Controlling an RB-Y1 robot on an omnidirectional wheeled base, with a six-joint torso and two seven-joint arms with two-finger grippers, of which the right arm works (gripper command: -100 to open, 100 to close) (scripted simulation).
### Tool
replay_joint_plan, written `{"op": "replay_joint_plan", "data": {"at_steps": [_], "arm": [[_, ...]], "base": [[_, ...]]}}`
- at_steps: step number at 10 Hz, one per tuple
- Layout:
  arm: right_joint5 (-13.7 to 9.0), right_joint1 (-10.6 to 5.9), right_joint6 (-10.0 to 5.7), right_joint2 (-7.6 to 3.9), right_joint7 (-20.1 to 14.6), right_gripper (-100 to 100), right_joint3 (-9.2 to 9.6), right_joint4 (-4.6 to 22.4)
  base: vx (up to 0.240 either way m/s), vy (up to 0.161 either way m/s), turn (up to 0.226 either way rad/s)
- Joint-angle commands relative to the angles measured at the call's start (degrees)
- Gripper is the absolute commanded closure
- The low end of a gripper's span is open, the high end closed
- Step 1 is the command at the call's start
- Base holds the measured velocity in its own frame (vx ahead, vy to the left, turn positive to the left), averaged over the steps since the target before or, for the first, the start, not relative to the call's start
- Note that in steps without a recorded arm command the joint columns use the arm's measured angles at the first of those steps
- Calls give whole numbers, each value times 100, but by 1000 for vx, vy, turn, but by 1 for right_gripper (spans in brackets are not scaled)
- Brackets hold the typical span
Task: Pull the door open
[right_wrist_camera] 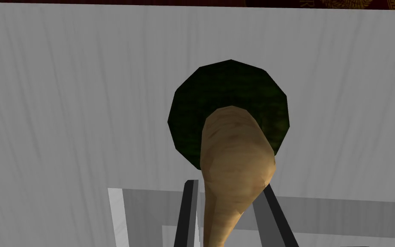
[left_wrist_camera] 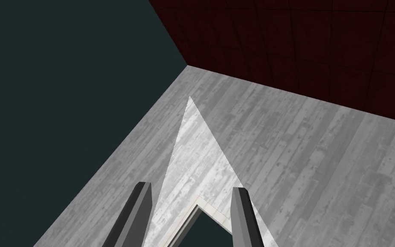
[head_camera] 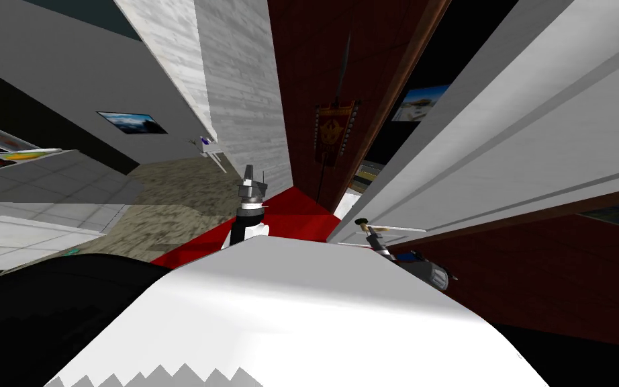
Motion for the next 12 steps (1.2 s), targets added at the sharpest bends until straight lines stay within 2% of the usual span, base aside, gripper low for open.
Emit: {"op": "replay_joint_plan", "data": {"at_steps": [1, 5, 6, 7, 12], "arm": [[-11, 92, -94, -56, -20, 100, 6, -8], [-28, 209, -410, -159, -88, 100, 53, 133], [-9, 189, -363, -111, -85, 100, 79, 121], [-10, 206, -454, -127, -100, 100, 99, 182], [-23, 239, -684, -191, -137, 100, 134, 334]], "base": [[-196, -62, 112], [-180, -79, 152], [-84, -18, 29], [-141, -67, 160], [-206, -83, 168]]}}
